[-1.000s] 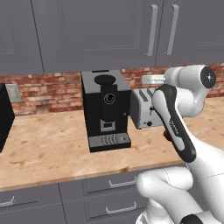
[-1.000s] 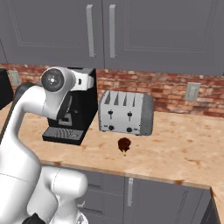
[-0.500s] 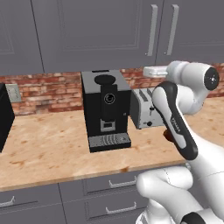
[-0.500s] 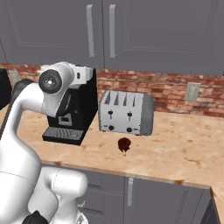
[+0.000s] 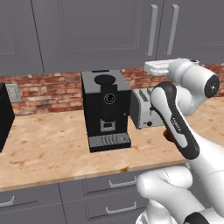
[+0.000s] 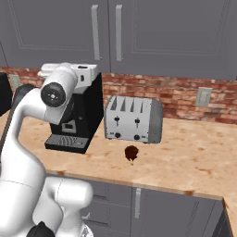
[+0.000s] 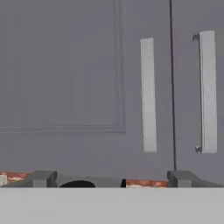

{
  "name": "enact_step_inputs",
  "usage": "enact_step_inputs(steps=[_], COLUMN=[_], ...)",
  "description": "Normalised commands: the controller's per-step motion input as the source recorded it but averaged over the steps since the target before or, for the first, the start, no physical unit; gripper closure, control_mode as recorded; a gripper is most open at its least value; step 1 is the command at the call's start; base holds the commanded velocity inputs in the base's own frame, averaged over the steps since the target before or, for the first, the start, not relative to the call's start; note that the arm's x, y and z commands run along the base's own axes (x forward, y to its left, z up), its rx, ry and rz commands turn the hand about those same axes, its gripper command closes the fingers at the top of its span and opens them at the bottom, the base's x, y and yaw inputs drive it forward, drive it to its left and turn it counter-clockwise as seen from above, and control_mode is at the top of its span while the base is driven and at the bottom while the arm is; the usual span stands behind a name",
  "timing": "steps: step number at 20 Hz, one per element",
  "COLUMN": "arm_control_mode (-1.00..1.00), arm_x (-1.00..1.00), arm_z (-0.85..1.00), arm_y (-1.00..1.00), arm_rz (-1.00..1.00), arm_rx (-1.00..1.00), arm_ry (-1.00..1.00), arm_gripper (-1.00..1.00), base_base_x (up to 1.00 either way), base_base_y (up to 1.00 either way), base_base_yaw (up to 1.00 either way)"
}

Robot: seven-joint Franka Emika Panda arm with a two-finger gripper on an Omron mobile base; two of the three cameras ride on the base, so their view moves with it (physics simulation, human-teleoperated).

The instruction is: Retrieve the tupperware from the cabinet, then place the raw meat into the tupperware to avoid contamination.

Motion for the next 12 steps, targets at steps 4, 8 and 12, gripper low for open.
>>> enact_step_inputs(steps=[4,8,12], arm_control_mode=[-1.00,-1.00,-1.00], arm_x=[0.00,0.00,0.00], arm_z=[0.22,0.21,0.17], arm_y=[0.00,0.00,0.00], arm_rz=[0.00,0.00,0.00], arm_rx=[0.00,0.00,0.00], arm_ry=[-0.18,-0.14,-0.10], arm_gripper=[-1.00,-1.00,-1.00], base_base_x=[0.00,0.00,0.00], base_base_y=[0.00,0.00,0.00], base_base_yaw=[0.00,0.00,0.00])
